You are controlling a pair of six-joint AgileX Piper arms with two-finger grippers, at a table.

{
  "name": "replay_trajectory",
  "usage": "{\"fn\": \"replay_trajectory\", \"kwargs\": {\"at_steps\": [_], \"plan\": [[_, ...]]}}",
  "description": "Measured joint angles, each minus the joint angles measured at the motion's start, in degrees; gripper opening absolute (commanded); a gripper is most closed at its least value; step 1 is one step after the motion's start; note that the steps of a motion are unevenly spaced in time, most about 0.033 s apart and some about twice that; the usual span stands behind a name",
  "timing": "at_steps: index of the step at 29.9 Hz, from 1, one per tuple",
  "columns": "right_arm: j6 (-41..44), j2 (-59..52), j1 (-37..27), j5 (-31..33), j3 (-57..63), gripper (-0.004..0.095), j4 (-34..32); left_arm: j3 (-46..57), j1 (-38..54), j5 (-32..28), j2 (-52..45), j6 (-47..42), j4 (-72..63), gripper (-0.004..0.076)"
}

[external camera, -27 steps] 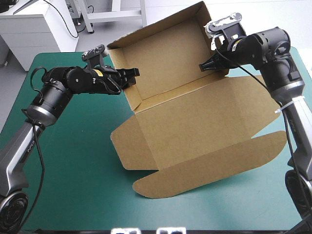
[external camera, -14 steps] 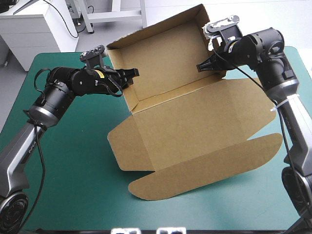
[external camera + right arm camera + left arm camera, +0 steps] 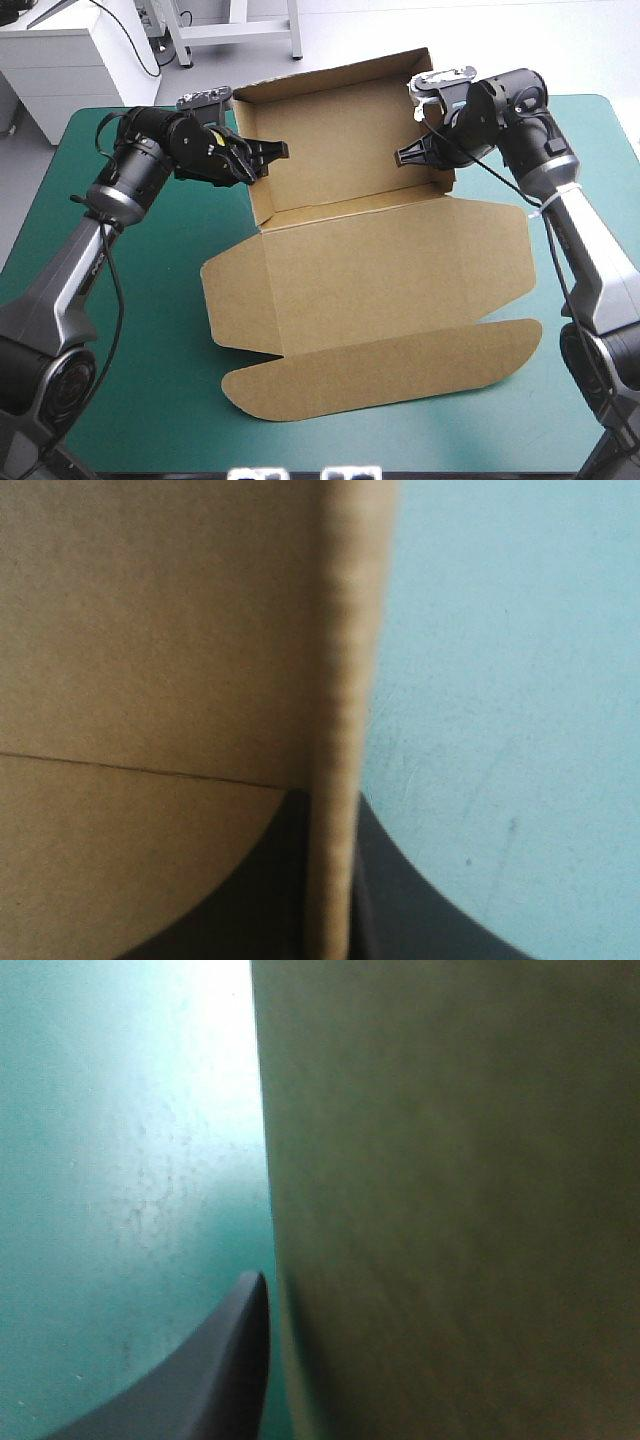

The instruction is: Fold the box

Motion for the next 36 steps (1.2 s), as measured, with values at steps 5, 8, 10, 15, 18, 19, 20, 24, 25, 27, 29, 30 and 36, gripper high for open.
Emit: {"fn": "replay_trajectory", "kwargs": {"at_steps": [5, 8, 10, 15, 18, 19, 20, 24, 25, 27, 29, 30, 36], "plan": [[1.2, 0.6, -0.7, -0.1, 3.6, 0.0000, 0.2, -7.4, 0.0, 6.0, 6.6, 1.4, 0.1, -0.0008], [1.3, 0.7, -2.2, -0.7, 6.5, -0.0001, 2.7, -9.0, 0.0, 7.8, 8.8, 1.8, -0.2, -0.0008], [1.3, 0.8, -3.5, -1.1, 8.7, -0.0001, 4.5, -9.4, -0.1, 8.8, 10.1, 2.1, -0.4, -0.0008], [0.7, 0.8, -5.1, -1.3, 13.8, 0.0000, 6.3, -9.6, -0.4, 10.3, 14.1, 2.6, -1.5, -0.0008], [0.7, 0.9, -5.3, -2.2, 16.1, 0.0000, 6.5, -9.6, -0.4, 10.8, 16.2, 3.1, -1.8, -0.0008], [0.7, 1.0, -5.3, -2.5, 16.7, 0.0000, 6.6, -9.6, -0.4, 10.8, 16.6, 3.4, -1.8, -0.0008], [0.7, 1.0, -5.3, -2.9, 17.3, -0.0001, 6.7, -9.6, -0.4, 10.8, 17.1, 3.6, -1.9, -0.0008], [0.7, 1.2, -5.3, -3.9, 18.8, -0.0001, 6.9, -9.7, -0.4, 10.7, 18.6, 3.9, -2.0, -0.0008], [0.7, 1.5, -5.3, -3.9, 18.8, -0.0001, 6.9, -9.7, -0.4, 10.7, 18.9, 4.0, -2.0, -0.0008], [0.7, 2.2, -5.3, -4.1, 18.9, -0.0001, 6.9, -9.7, -0.4, 10.7, 19.5, 4.0, -2.0, -0.0008], [0.7, 3.2, -5.3, -4.1, 18.9, 0.0000, 7.0, -9.7, -0.4, 10.7, 20.1, 4.0, -1.9, -0.0008], [0.7, 3.6, -5.3, -4.2, 18.9, -0.0001, 7.1, -9.7, -0.4, 10.7, 20.3, 4.1, -1.8, -0.0008], [0.6, 6.6, -5.5, -5.1, 18.9, 0.0000, 7.8, -10.1, -0.6, 10.6, 21.5, 4.2, -1.8, -0.0008]]}}
